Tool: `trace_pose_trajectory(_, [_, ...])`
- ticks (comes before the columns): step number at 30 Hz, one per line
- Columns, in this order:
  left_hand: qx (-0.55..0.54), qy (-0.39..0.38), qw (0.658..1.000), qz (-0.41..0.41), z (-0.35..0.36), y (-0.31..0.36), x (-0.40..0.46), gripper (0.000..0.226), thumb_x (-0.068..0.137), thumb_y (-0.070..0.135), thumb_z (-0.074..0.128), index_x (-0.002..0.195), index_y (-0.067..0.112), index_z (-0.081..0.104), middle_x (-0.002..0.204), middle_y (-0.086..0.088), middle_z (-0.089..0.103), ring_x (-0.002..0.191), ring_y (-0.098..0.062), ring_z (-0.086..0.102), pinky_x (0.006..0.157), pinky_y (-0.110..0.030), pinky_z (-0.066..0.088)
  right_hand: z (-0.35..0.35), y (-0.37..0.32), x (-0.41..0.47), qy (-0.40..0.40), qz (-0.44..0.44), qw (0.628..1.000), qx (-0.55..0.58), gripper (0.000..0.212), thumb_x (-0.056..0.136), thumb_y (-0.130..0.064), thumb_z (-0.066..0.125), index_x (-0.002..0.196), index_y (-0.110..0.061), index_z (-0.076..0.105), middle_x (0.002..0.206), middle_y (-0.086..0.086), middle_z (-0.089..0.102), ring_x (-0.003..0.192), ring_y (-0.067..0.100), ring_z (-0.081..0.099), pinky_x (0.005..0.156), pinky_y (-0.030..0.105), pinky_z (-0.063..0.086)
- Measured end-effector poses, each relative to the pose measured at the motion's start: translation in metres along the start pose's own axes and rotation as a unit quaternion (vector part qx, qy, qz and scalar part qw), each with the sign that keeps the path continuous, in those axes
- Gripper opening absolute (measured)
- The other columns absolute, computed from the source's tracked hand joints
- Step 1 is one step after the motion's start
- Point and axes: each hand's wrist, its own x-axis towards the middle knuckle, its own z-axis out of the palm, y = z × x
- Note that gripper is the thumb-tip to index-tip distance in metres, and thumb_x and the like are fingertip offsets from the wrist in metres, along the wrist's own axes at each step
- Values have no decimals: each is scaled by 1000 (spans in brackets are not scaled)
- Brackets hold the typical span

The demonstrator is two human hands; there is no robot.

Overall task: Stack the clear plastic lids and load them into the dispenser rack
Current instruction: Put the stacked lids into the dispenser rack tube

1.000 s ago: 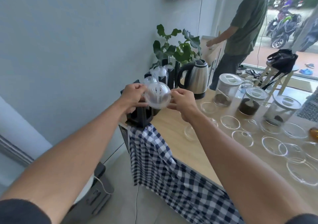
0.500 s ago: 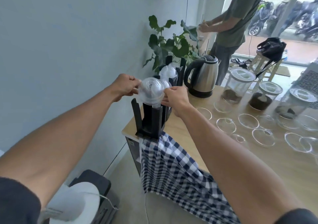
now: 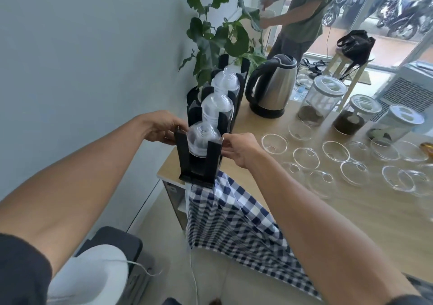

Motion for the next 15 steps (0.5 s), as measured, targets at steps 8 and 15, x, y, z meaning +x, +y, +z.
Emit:
trace_pose_trajectory(8, [-90, -31, 993, -72, 11, -44, 37, 9, 87, 1, 71, 95, 4, 69, 91, -12, 74, 81, -24, 73, 74, -34, 58, 4, 38, 23, 38, 47, 998, 0, 11, 89, 13, 65, 80, 8, 71, 74, 16, 73, 59, 23, 69, 62, 30, 62])
trace_pose_trajectory(15, [-99, 49, 992, -59, 24, -73, 54, 6, 88, 6, 69, 90, 10, 72, 82, -6, 72, 76, -19, 68, 82, -33, 56, 6, 58, 36, 79, 36, 995, -50, 10, 93, 4, 69, 83, 3, 66, 85, 18, 78, 55, 17, 67, 46, 23, 51])
